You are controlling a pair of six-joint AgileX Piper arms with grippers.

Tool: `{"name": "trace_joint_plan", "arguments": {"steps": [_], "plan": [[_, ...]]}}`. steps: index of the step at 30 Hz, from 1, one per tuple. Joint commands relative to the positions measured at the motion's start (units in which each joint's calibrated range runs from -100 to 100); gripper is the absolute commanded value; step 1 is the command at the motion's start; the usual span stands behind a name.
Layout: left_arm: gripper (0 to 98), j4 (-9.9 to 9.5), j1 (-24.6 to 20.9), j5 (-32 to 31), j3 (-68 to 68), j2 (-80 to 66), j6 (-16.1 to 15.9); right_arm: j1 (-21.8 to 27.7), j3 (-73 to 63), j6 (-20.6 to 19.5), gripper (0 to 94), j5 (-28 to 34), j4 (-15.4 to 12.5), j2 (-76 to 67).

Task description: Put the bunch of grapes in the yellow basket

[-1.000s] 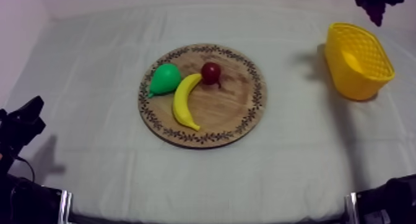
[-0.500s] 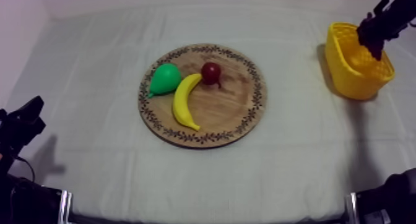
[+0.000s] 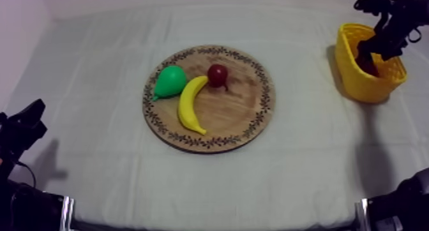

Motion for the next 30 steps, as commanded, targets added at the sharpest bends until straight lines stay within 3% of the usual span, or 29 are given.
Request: {"name": "trace_joint_plan", "arguments": {"steps": [1,10,30], "plan": [[0.1,0.00,0.0,0.0,0.0,0.0,0.0,-0.1,-0.4,-0.2,75.8,0.4,0.1,-0.4],[0.1,0.00,0.0,0.0,0.0,0.0,0.0,-1.0,3.2,-0.8,70.8,0.7,0.5,-12.2],[0.1,0.00,0.0,0.0,0.0,0.0,0.0,-6.0,32.9,-4.6,44.6,0.2,3.7,-67.1]]}}
